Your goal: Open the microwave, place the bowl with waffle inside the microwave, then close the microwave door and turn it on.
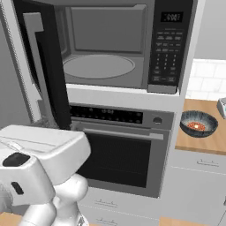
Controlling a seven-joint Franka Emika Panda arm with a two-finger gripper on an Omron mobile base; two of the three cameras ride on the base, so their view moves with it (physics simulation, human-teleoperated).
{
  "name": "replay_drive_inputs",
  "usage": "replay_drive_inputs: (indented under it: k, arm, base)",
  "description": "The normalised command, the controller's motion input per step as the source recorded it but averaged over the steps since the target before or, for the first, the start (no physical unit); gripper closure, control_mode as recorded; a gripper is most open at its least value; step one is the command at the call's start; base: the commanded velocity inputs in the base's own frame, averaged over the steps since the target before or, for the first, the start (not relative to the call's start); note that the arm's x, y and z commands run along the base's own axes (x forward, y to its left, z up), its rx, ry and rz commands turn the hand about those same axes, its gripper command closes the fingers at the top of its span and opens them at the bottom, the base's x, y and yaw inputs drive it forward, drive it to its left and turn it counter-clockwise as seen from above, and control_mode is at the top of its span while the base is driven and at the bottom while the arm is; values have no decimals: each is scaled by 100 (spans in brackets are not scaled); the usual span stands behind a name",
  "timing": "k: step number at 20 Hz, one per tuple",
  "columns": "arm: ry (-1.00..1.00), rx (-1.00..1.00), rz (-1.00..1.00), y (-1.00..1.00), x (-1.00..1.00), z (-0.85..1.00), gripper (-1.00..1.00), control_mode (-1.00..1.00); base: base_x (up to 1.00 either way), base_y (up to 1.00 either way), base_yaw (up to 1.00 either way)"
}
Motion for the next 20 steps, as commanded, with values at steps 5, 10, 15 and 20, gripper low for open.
replay_drive_inputs:
  k: [5, 10, 15, 20]
  arm:
    - [46, 8, 17, -65, 90, -5, -100, -100]
    - [33, 27, 37, -11, 60, -34, -100, -100]
    - [33, 61, 35, -5, 43, -86, -100, -100]
    - [20, 65, 21, 8, 39, -64, -100, -100]
  base:
    - [0, 0, 0]
    - [0, 0, 0]
    - [0, 0, 0]
    - [0, 0, 0]
